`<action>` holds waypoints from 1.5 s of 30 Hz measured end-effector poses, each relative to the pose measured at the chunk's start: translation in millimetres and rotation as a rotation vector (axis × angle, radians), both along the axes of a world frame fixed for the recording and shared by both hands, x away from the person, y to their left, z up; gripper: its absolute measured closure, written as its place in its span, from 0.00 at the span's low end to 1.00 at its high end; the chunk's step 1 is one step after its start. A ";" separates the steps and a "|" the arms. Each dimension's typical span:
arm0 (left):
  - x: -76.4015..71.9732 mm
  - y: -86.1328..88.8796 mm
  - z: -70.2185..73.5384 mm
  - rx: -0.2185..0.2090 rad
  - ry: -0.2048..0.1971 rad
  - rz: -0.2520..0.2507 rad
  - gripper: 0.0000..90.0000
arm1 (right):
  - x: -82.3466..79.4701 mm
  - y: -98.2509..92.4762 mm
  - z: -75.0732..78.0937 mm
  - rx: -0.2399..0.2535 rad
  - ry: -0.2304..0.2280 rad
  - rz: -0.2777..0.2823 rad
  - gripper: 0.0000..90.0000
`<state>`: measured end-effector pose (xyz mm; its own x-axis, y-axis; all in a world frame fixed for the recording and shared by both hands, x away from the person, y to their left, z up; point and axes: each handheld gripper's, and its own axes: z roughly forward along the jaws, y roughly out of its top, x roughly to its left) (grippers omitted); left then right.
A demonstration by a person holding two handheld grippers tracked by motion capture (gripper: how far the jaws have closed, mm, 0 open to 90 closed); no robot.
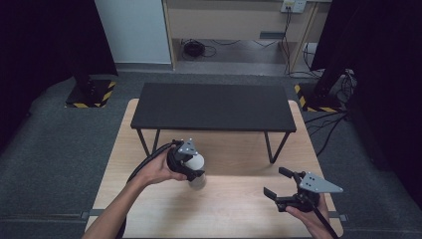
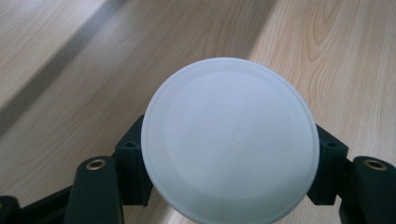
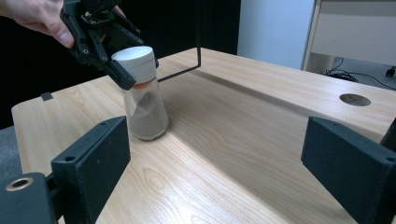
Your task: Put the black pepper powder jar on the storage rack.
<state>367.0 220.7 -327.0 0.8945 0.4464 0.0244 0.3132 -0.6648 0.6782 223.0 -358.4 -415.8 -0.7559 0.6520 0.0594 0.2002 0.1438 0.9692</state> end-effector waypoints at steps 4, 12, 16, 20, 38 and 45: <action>0.4 -1.5 3.1 0.016 0.004 -0.005 0.37 | 0.3 0.2 0.0 -0.002 0.002 0.001 0.09; -3.4 1.1 22.5 0.009 0.003 -0.018 0.37 | 0.3 0.5 0.3 -0.006 -0.001 0.003 0.09; -7.2 3.8 44.2 -0.015 -0.011 -0.040 0.37 | 0.4 0.9 0.5 -0.011 0.000 0.003 0.09; -11.2 5.3 71.9 -0.027 -0.026 -0.062 0.37 | 0.7 1.8 0.9 -0.015 0.000 0.008 0.09; -29.0 0.1 200.4 0.001 -0.093 -0.114 0.37 | 1.5 4.4 1.2 -0.027 0.003 0.019 0.09; -25.2 -3.3 220.5 -0.012 -0.110 -0.112 0.36 | 1.7 5.1 1.5 -0.030 0.002 0.022 0.10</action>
